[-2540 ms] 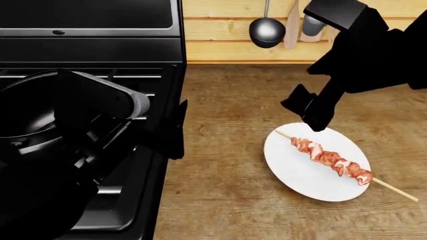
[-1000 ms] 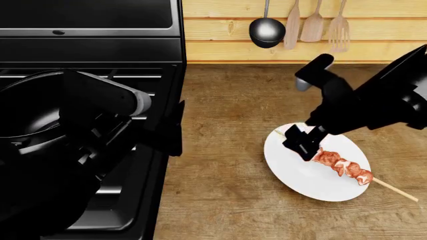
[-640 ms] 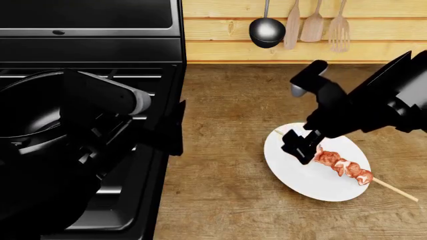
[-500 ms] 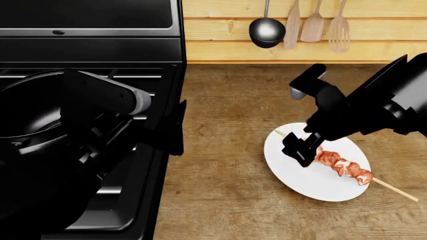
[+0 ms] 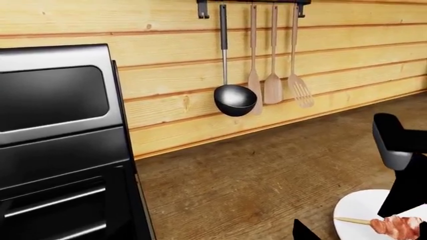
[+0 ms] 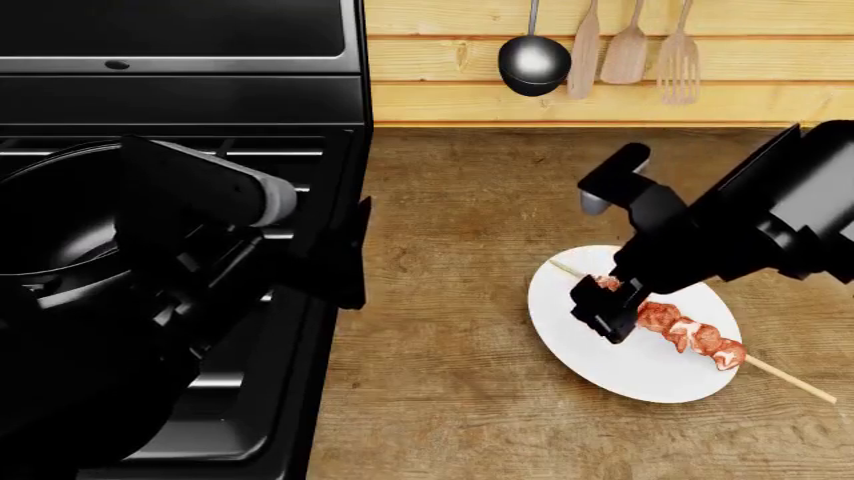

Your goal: Frozen meat rests on a plate on the counter. Retrieve the meat and place it in a pot on a burner. Then turn the burner on.

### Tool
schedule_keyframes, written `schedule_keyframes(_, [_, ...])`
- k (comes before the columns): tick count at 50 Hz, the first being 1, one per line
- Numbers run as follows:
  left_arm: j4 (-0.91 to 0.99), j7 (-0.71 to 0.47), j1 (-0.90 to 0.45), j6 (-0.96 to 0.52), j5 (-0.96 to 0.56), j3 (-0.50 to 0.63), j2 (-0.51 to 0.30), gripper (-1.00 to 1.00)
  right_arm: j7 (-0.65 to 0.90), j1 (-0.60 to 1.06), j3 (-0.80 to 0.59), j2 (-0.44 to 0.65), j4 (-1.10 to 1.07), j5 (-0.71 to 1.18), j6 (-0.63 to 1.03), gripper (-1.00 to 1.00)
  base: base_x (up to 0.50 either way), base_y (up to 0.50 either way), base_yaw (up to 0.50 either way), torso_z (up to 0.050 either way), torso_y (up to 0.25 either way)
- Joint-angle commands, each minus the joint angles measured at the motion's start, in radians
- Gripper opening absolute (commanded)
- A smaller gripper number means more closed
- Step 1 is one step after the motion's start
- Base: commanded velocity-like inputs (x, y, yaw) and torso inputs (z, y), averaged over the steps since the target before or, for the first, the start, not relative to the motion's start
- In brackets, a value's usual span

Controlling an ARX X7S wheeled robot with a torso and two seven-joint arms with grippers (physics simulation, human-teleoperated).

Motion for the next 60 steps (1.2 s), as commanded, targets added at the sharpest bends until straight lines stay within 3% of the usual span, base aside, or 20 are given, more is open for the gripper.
schedule_keyframes(1, [0.001, -0.014, -0.002, -0.002, -0.023, -0.009, -0.005, 1.0, 0.012, -0.002, 0.002, 0.009, -0.02, 0.01, 0.011, -1.0, 0.0, 0.0, 0.0, 0.0, 0.0])
schedule_keyframes(29, [0.003, -0.037, -0.011, 0.004, -0.055, -0.006, -0.013, 1.0, 0.066, 0.07, 0.052, 0.054, -0.099, 0.034, 0.029, -1.0, 0.0, 0.0, 0.0, 0.0, 0.0])
schedule_keyframes(47, [0.032, -0.094, -0.003, -0.002, -0.141, -0.051, -0.028, 1.0, 0.242, 0.082, 0.205, 0.146, -0.275, 0.174, 0.044, -1.0, 0.0, 0.0, 0.0, 0.0, 0.0])
schedule_keyframes(60, [0.075, -0.16, 0.007, 0.003, -0.239, -0.112, -0.049, 1.0, 0.506, 0.036, 0.385, 0.243, -0.452, 0.348, -0.022, -1.0, 0.0, 0.0, 0.0, 0.0, 0.0])
